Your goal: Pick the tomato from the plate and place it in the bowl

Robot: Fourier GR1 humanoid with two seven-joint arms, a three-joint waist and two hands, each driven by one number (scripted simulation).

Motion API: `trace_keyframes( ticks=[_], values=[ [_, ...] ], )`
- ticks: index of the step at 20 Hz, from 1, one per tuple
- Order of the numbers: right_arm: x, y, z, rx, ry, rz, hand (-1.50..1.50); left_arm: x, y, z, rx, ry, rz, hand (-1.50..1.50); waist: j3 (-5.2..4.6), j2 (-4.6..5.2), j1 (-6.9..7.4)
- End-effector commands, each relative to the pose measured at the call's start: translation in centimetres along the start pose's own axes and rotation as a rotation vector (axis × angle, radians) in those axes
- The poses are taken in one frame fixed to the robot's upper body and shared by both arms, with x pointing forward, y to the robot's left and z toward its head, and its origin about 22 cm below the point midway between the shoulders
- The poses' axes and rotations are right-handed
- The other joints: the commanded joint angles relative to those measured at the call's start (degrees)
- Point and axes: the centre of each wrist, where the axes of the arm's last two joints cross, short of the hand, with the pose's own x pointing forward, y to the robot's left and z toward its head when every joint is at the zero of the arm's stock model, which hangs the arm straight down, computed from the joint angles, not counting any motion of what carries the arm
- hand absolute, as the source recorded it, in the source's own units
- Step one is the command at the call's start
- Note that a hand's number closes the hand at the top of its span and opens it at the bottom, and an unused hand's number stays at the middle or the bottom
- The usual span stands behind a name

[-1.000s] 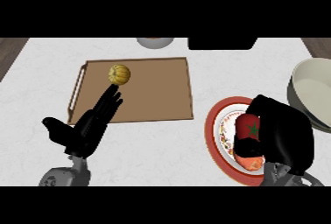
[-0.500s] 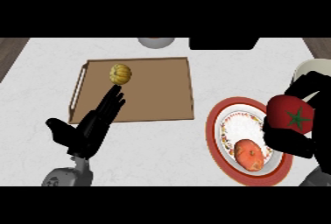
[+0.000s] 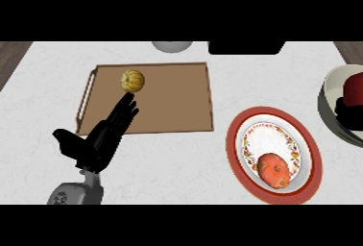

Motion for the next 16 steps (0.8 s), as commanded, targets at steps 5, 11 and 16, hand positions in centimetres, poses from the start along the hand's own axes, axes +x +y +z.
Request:
trace_keyframes(
  ticks=[5,11,16],
  values=[
    [-5.1,4.0,-6.9,-0.028,0.066,-0.049,1.5,0.0,-1.2,-0.7,0.011,-0.008,-0.019,0.0,0.06,0.18,0.16],
    [-9.0,5.6,-13.6,-0.029,0.091,-0.001,1.5,1.7,-1.2,-1.1,-0.001,-0.016,-0.002,0.0,0.1,0.46,1.13],
    [-11.0,8.9,-16.1,-0.026,0.089,0.067,1.5,0.0,0.4,0.0,-0.012,0.014,-0.003,0.0,0.06,0.36,1.11]
  ],
)
